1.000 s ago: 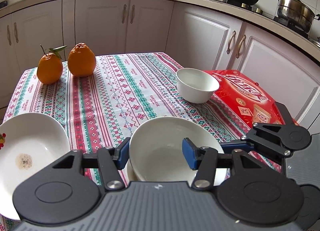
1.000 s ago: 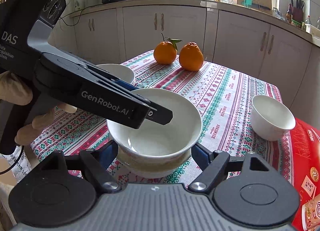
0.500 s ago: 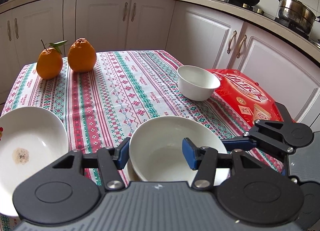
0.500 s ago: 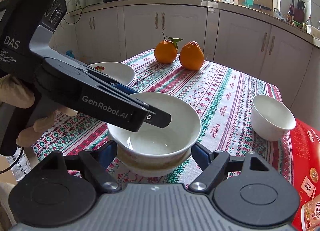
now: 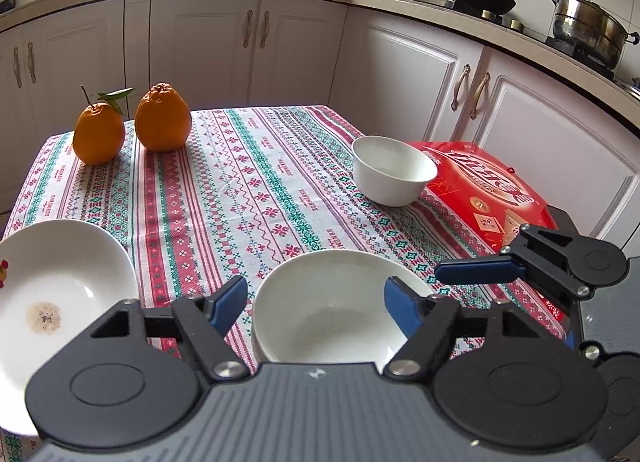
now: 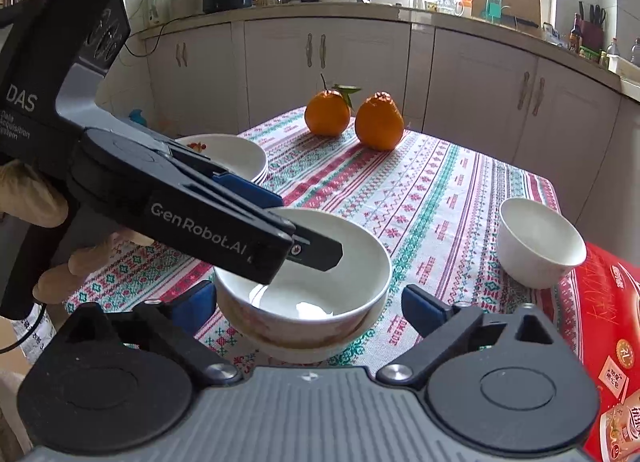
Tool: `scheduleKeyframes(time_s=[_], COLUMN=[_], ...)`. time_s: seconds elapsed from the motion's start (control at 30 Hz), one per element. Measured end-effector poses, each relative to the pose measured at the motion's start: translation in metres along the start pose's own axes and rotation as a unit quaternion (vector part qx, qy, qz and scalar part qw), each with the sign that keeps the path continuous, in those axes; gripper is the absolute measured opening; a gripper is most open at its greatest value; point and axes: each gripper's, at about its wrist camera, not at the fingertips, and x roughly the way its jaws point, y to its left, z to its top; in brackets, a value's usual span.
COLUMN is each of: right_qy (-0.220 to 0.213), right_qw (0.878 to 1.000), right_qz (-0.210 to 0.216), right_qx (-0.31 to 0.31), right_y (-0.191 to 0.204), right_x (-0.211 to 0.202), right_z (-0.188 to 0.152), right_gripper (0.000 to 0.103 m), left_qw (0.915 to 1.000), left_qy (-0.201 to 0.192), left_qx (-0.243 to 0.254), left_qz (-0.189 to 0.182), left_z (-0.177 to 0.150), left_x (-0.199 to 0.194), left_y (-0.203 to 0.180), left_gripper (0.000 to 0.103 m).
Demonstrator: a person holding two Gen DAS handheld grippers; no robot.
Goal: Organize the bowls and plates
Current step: 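Lower the held bowl into the other white bowl and open the left tool, then move the left tool to the white bowl by the red box and grasp its rim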
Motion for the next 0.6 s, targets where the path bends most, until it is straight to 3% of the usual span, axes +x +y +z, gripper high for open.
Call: scheduleKeyframes(time_s=[0.27,0.6], right_qy=[-0.025,-0.016], right_qw=[0.999,0.999], right_qz=[-0.009,-0.014], right_qx=[0.018,0.031], right_y=[-0.008,-0.015], right_x=[-0.011,-0.006], right_z=[0.005,-0.002], right_gripper=[0.103,0.103], left_qw=[0.9996,0.9985], left_qy=[-0.021,-0.014], left_qx=[0.015,0.05], left_qz=[0.014,0.018], left_z=[0.009,0.02], left_x=[-0.016,-0.015], left_y=[0.0,-0.007], left_gripper=[0.084,0.085])
